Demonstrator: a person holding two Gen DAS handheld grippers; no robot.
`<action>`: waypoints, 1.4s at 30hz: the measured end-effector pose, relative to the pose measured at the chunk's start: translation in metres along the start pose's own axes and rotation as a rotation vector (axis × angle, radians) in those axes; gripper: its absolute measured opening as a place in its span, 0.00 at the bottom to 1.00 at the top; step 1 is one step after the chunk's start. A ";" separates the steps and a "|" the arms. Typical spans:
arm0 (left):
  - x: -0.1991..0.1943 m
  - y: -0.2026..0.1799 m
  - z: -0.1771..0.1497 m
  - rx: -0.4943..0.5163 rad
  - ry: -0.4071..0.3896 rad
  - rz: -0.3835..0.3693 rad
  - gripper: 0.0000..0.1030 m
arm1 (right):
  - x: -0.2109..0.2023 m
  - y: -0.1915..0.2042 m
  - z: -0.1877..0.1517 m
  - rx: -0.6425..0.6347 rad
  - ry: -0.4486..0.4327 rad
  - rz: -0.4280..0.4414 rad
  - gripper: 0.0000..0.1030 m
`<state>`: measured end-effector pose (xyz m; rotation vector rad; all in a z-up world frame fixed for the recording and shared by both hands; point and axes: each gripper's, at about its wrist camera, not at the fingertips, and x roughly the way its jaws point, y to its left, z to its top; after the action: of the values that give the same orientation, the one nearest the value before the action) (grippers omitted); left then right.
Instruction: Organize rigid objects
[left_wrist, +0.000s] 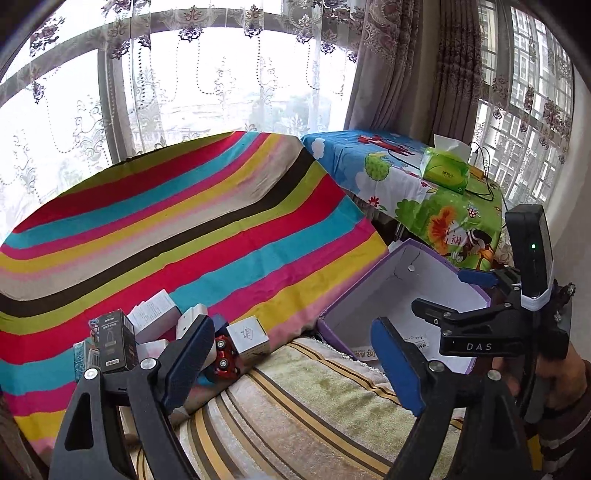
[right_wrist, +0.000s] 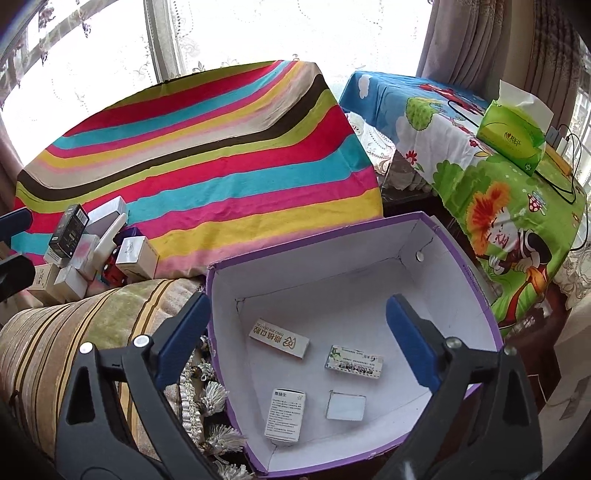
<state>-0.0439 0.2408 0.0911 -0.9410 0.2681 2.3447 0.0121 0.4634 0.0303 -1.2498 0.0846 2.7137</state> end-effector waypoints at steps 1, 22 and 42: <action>-0.005 0.007 -0.002 -0.007 -0.014 0.026 0.85 | -0.002 0.004 0.001 -0.008 -0.018 0.004 0.97; -0.041 0.138 -0.081 -0.274 0.106 0.169 0.85 | -0.009 0.089 0.017 -0.173 0.013 0.164 0.97; 0.008 0.216 -0.107 -0.513 0.313 0.230 1.00 | 0.044 0.161 0.026 -0.254 0.177 0.239 0.97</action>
<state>-0.1166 0.0290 0.0006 -1.6027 -0.1233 2.5201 -0.0617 0.3128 0.0115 -1.6474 -0.1017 2.8775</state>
